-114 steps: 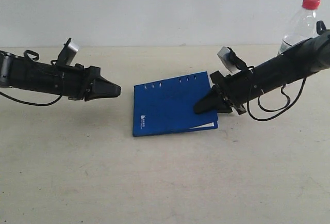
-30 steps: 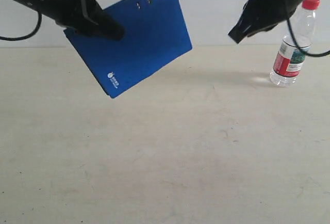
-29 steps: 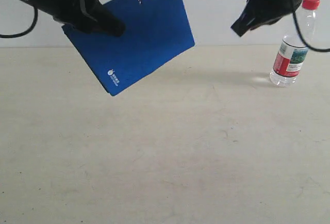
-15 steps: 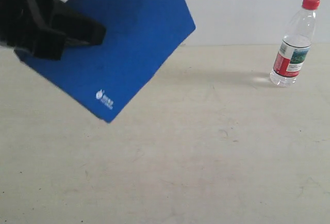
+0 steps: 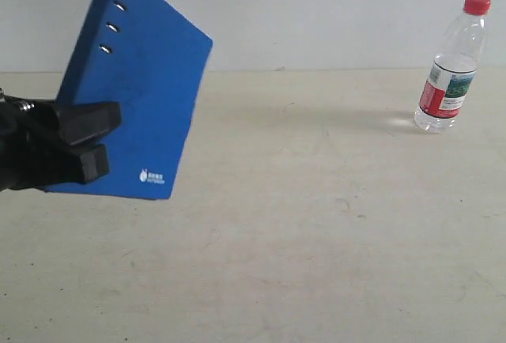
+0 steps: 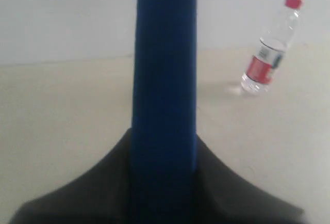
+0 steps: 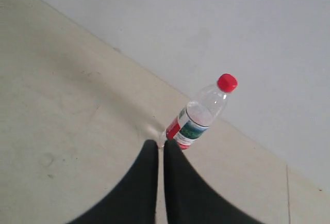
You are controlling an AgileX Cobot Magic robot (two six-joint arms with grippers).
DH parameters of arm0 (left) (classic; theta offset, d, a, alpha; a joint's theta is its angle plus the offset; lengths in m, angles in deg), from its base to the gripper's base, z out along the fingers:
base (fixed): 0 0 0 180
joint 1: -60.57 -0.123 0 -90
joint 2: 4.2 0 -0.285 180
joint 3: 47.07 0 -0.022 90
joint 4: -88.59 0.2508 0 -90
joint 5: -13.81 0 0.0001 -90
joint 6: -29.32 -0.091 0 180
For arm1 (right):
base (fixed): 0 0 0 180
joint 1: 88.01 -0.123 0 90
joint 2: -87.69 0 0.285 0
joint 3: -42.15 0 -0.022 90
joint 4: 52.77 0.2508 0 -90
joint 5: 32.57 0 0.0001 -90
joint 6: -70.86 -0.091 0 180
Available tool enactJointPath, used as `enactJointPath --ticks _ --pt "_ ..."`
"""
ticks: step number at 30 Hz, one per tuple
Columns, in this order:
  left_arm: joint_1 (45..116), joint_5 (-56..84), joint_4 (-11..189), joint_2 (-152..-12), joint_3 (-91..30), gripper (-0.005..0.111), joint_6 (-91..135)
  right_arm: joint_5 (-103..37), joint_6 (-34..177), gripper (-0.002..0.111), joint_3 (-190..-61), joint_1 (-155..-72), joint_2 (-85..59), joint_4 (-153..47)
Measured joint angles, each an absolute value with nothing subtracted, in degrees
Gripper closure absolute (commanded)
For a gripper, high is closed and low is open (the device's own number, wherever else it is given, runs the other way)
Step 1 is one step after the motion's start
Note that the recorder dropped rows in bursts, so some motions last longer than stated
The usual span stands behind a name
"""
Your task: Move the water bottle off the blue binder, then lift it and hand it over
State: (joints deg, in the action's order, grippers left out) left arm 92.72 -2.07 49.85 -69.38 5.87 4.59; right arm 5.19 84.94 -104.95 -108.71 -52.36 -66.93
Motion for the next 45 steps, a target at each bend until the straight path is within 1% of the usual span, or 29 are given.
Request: enactJointPath --ticks 5,12,14,15,19,21,22,23,25,26,29,30,33,37,41,45 --pt "92.7 -10.1 49.2 -72.5 6.3 0.102 4.0 1.5 81.9 0.108 -104.9 -108.7 -52.4 -68.4" --pt "92.9 -13.4 50.1 -73.3 5.6 0.101 3.6 -0.4 77.6 0.108 -104.9 -108.7 -52.4 -68.7" --pt "92.9 -13.4 50.3 -73.3 5.6 0.095 3.1 -0.3 76.9 0.108 -104.9 -108.7 -52.4 -68.8" --pt "92.9 -13.4 50.5 -73.3 5.5 0.09 2.6 0.0 76.4 0.108 -104.9 -108.7 -52.4 -68.8" --pt "92.9 -13.4 51.4 -73.3 5.0 0.061 0.4 2.0 75.8 0.108 -104.9 -108.7 -52.4 -68.8" --pt "92.9 -13.4 51.5 -73.3 4.9 0.052 -0.2 3.4 75.8 0.108 -104.9 -108.7 -52.4 -68.8" --pt "92.9 -12.7 50.9 -73.3 4.9 0.05 -0.3 4.3 75.7 0.108 -104.9 -108.7 -52.4 -68.8" --pt "92.9 -11.6 49.8 -73.3 4.9 0.05 -0.5 5.2 75.7 0.108 -104.9 -108.7 -52.4 -68.8" --pt "92.9 -9.4 47.5 -73.3 5.1 0.055 -0.9 6.8 75.6 0.108 -104.9 -108.7 -52.4 -68.8" --pt "93.0 -9.2 46.9 -73.4 5.4 0.061 -1.0 7.6 75.5 0.108 -104.9 -108.7 -52.4 -68.8" --pt "93.0 -13.8 46.0 -75.0 8.5 0.094 -2.7 9.0 75.4 0.108 -104.9 -108.7 -52.4 -68.9" --pt "92.7 -16.3 46.0 -75.9 9.4 0.101 -4.1 9.1 75.4 0.108 -104.9 -108.7 -52.4 -69.0" --pt "89.9 -25.3 45.5 -79.4 11.8 0.102 -8.4 9.5 75.4 0.108 -104.9 -108.7 -52.4 -69.5" --pt "82.0 -30.9 46.1 -83.8 11.4 0.102 -10.8 9.5 75.3 0.108 -104.9 -108.7 -52.4 -69.6" --pt "73.0 -30.0 50.8 -85.1 8.9 0.102 -11.5 9.5 75.3 0.108 -104.9 -108.7 -52.4 -69.7" --pt "63.8 -22.6 56.7 -82.4 5.3 0.102 -14.0 9.5 75.3 0.108 -104.9 -108.7 -52.4 -69.8"
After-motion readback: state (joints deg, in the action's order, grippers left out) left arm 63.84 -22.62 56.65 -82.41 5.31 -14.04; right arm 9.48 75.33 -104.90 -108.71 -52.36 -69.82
